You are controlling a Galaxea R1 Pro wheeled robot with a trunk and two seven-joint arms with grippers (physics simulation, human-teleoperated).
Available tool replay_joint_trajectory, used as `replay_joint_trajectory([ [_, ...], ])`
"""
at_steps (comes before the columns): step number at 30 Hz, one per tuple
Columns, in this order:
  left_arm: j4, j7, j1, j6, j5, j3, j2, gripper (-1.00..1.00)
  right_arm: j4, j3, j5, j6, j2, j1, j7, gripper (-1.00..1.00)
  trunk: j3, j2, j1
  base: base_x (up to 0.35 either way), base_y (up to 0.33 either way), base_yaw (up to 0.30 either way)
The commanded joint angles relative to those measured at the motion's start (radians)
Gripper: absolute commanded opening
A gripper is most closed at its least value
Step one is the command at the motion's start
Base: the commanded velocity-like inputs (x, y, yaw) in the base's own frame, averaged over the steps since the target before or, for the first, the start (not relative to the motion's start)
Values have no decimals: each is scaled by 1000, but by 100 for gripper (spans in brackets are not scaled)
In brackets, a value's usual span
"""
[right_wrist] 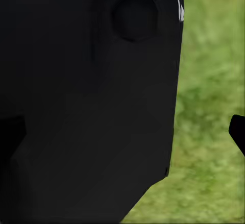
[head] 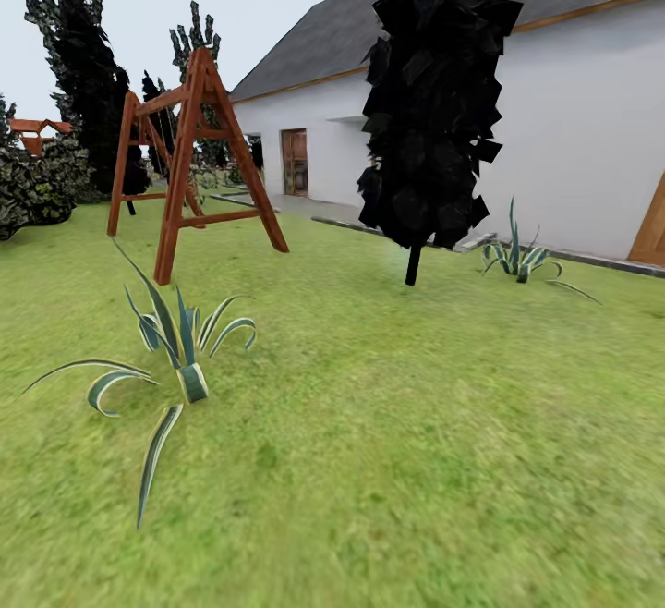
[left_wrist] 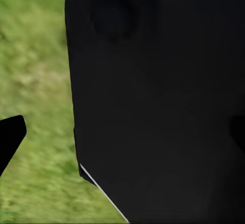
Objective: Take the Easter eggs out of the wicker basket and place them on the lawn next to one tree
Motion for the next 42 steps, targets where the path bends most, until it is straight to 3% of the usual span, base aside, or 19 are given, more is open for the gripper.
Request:
replay_joint_trajectory([
  [1, -6, 2, 1, 2, 2, 2, -6, 100, 6, 6, 6, 6, 6, -6, 6, 100, 0, 0, 0, 0, 0, 0],
  [5, -20, 2, 1, 2, 2, 2, -28, 100, 14, 6, 6, 9, 28, -8, 12, 100, 0, 0, 0, 0, 0, 0],
  [10, -23, 2, 1, 2, 2, 2, -53, 100, -1, 1, 5, 3, 32, -24, 8, 100, 0, 0, 0, 0, 0, -80],
  [23, -23, 2, 1, 2, 2, 2, -54, 100, 0, 3, 3, -19, 31, -25, 9, 100, -2, 0, 0, 0, 0, -164],
  [24, -23, 2, 1, 2, 2, 2, -54, 100, 0, 2, 3, -78, 31, -25, 9, 100, -2, 0, 0, 0, 0, -1],
  [30, -23, 2, 1, 2, 2, 2, -54, 100, 0, 1, 2, -81, 33, -26, 2, 100, -2, 0, 0, 0, 0, -66],
  [42, -23, 2, 1, 2, 2, 2, -54, 100, 0, -1, 2, -82, 31, -25, 2, 100, -2, 0, 0, 0, 0, -256],
])
